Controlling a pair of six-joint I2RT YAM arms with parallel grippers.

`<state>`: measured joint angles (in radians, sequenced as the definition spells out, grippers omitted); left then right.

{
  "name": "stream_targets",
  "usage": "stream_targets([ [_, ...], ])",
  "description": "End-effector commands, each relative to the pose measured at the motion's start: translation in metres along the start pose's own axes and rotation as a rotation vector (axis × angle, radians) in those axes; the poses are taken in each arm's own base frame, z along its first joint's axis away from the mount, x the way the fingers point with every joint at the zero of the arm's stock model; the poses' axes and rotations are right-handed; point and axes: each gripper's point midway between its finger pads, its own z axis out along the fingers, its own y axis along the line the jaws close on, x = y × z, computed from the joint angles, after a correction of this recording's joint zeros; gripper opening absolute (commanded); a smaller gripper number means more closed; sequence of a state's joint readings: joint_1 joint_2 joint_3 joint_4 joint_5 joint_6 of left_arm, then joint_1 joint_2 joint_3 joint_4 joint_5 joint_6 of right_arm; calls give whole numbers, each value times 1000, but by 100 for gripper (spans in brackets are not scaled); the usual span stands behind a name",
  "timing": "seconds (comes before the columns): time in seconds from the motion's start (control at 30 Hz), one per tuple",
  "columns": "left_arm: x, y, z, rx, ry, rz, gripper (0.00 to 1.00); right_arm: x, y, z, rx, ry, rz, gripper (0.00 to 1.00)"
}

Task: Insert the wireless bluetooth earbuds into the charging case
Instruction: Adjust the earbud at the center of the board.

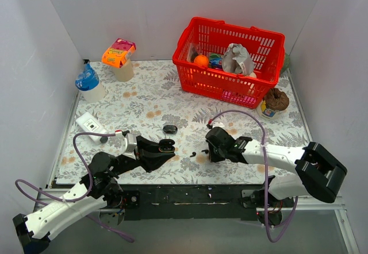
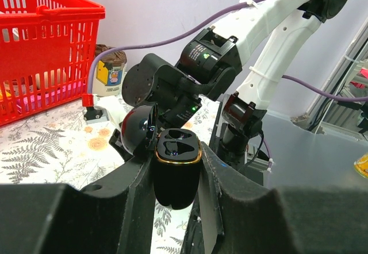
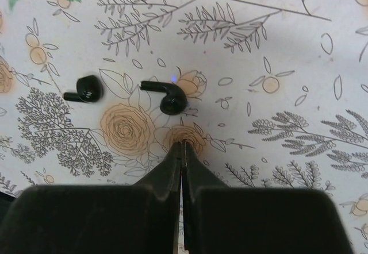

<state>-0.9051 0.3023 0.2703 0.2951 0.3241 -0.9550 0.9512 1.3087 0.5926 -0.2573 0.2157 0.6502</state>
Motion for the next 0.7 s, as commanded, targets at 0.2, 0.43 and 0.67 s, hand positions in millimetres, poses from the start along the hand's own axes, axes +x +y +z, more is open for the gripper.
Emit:
stream_targets([
  [0.2, -15, -1, 1, -10, -26, 8, 0, -9, -2, 20, 53, 9, -87, 1],
  [0.43, -11, 1, 2, -19, -12, 12, 0, -17, -16, 24, 131, 9, -189, 1],
  [0.67, -10, 1, 1, -18, -5, 18, 0, -27, -22, 17, 152, -14, -284, 1],
])
